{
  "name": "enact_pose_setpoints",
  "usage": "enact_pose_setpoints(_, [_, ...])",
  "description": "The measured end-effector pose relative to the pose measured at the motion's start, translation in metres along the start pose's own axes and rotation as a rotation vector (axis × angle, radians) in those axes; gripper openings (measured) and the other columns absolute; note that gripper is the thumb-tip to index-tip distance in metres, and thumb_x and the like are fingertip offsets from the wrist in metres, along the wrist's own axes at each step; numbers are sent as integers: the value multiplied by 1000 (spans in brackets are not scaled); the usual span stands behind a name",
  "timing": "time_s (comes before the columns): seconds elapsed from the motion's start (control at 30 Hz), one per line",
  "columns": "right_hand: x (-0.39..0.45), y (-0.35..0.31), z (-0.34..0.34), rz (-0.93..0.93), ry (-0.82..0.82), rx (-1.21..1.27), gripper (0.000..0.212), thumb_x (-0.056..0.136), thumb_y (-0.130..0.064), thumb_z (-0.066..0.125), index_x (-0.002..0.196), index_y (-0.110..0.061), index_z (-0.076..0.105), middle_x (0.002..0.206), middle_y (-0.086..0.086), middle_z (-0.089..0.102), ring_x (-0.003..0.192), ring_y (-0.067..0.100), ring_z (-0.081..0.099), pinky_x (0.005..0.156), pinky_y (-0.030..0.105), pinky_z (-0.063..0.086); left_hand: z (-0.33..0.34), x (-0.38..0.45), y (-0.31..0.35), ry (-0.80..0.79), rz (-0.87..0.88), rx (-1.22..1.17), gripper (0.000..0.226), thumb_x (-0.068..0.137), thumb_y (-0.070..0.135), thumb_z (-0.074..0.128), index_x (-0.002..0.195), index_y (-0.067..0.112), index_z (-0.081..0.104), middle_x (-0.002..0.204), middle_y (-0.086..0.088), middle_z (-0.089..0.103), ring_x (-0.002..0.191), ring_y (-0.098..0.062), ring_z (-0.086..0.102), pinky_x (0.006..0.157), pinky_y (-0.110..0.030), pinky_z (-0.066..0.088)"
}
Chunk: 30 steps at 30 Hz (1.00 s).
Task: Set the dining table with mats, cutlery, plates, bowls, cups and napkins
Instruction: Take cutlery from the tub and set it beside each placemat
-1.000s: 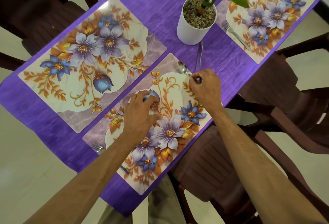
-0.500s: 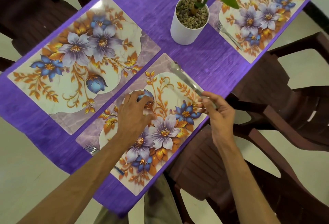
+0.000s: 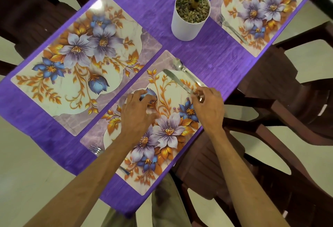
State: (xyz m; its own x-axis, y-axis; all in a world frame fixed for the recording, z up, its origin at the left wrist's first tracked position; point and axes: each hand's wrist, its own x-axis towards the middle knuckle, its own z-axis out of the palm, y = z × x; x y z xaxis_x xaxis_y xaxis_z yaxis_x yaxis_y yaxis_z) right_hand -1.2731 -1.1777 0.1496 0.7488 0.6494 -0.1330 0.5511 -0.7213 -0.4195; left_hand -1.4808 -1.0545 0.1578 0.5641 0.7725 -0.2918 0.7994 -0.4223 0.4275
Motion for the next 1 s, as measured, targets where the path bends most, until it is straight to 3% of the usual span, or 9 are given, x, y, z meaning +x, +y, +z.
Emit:
enact_pose_setpoints(0.2, [-1, 10, 1, -50, -11, -26, 28, 101, -32, 65, 121, -14, 73, 120, 7, 68, 112, 21, 61, 89, 31, 52, 0, 0, 1, -4, -5, 3, 56, 78, 44, 88, 129, 28, 69, 146, -2, 53, 135, -28, 45, 104, -50, 47])
enact_pose_setpoints(0.33, [1, 11, 3, -46, 5, -17, 26, 101, -31, 64, 117, -13, 74, 115, 7, 69, 108, 20, 61, 84, 24, 44, 0, -1, 0, -3, -1, 0, 56, 77, 43, 88, 128, 27, 70, 145, -3, 54, 134, -28, 46, 103, -50, 47])
enact_pose_setpoints(0.6, [4, 14, 4, -33, 24, 49, 26, 102, -31, 65, 117, -12, 74, 112, 6, 69, 104, 17, 62, 82, 16, 41, -1, 0, 1, -8, -10, -8, 58, 76, 43, 90, 128, 30, 70, 147, -1, 53, 134, -27, 45, 102, -49, 45])
enact_pose_setpoints(0.67, [5, 17, 2, -39, 8, 104, 24, 99, -29, 68, 116, -12, 74, 111, 6, 69, 102, 16, 64, 82, 17, 47, -1, 0, 1, -4, -6, -7, 57, 76, 43, 90, 128, 29, 70, 146, -2, 53, 134, -28, 45, 101, -49, 46])
enact_pose_setpoints(0.77, [1, 27, -2, 47, 22, 189, 26, 96, -31, 73, 114, -13, 73, 113, 5, 67, 99, 16, 67, 83, 29, 59, 0, 0, -1, 10, 8, -17, 56, 76, 42, 90, 126, 27, 71, 144, -4, 55, 132, -29, 46, 100, -50, 47])
enact_pose_setpoints(0.87, [-10, 39, -4, 140, 55, 254, 26, 94, -32, 75, 113, -14, 74, 114, 2, 66, 98, 11, 68, 82, 27, 61, 2, 0, -2, 14, 10, -19, 56, 75, 42, 90, 126, 26, 71, 144, -5, 55, 131, -30, 47, 98, -49, 48])
enact_pose_setpoints(1.0, [-14, 45, -5, 128, 84, 260, 25, 95, -32, 74, 112, -14, 76, 115, 1, 67, 99, 9, 67, 82, 22, 59, 2, 0, -3, 18, 23, -30, 57, 75, 43, 90, 126, 28, 71, 143, -4, 54, 129, -29, 47, 96, -48, 50])
